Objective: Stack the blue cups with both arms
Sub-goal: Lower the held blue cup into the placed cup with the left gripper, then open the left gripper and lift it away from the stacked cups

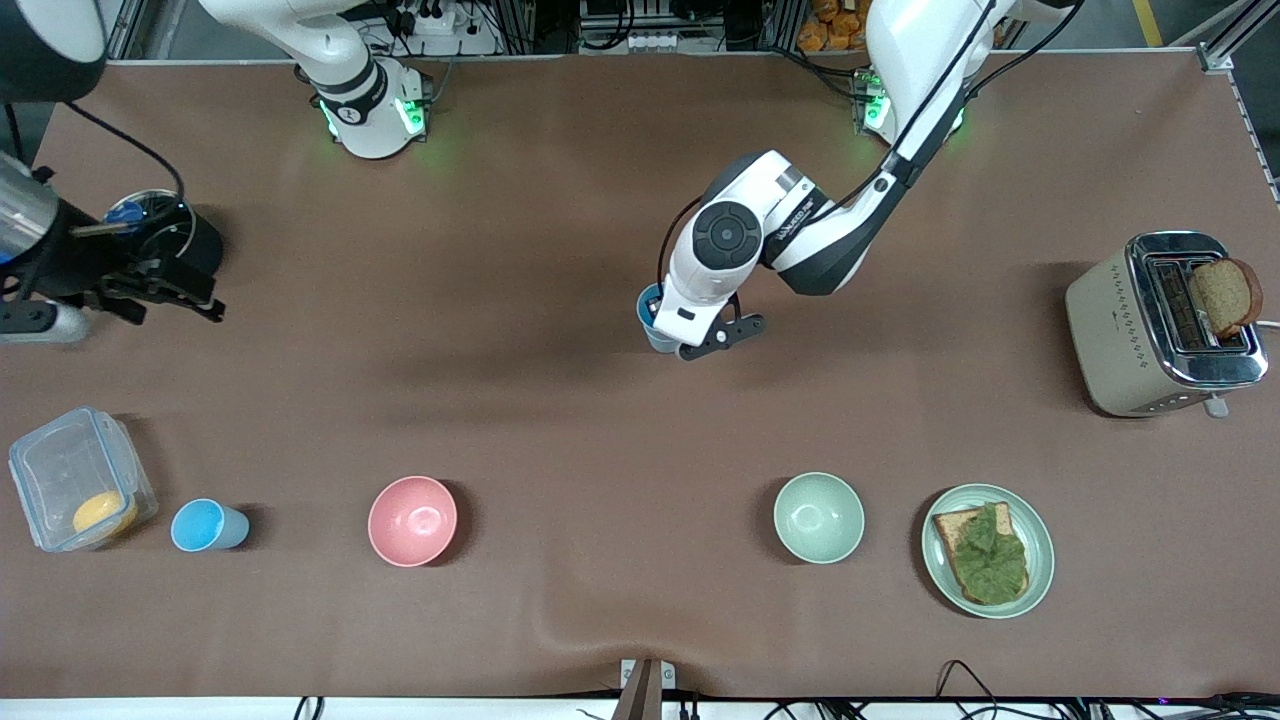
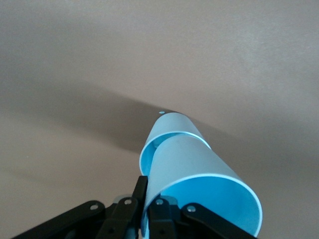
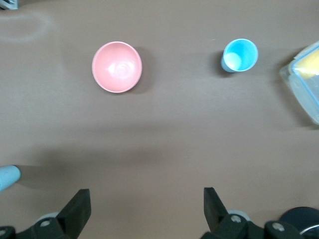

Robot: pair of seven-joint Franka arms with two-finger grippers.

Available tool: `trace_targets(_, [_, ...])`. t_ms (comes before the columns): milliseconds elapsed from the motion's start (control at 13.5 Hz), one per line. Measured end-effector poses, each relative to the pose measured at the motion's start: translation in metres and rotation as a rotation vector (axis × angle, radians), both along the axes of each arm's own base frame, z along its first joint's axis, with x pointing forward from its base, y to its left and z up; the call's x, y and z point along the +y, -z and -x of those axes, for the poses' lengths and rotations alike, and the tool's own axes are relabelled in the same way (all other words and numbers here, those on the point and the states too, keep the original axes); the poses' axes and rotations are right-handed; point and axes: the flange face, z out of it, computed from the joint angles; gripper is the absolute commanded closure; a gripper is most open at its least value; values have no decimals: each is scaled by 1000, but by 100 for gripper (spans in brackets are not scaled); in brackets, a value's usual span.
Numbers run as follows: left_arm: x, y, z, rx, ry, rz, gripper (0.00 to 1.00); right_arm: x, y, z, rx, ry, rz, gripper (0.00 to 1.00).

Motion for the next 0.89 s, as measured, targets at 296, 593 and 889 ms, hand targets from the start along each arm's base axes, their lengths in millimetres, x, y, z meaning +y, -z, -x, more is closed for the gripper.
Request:
trace_targets(296, [1,0,0,1,-2,-2,18,-6,4,0,7,-7,0,0])
trace_targets(593, [-1,-10,-6,-18,-10,11,0,-3,4,0,7,-12,0,0])
trace_targets(889, [22,-104,-59,-165,-97,93,0,3,4,0,6,-22,-1,0])
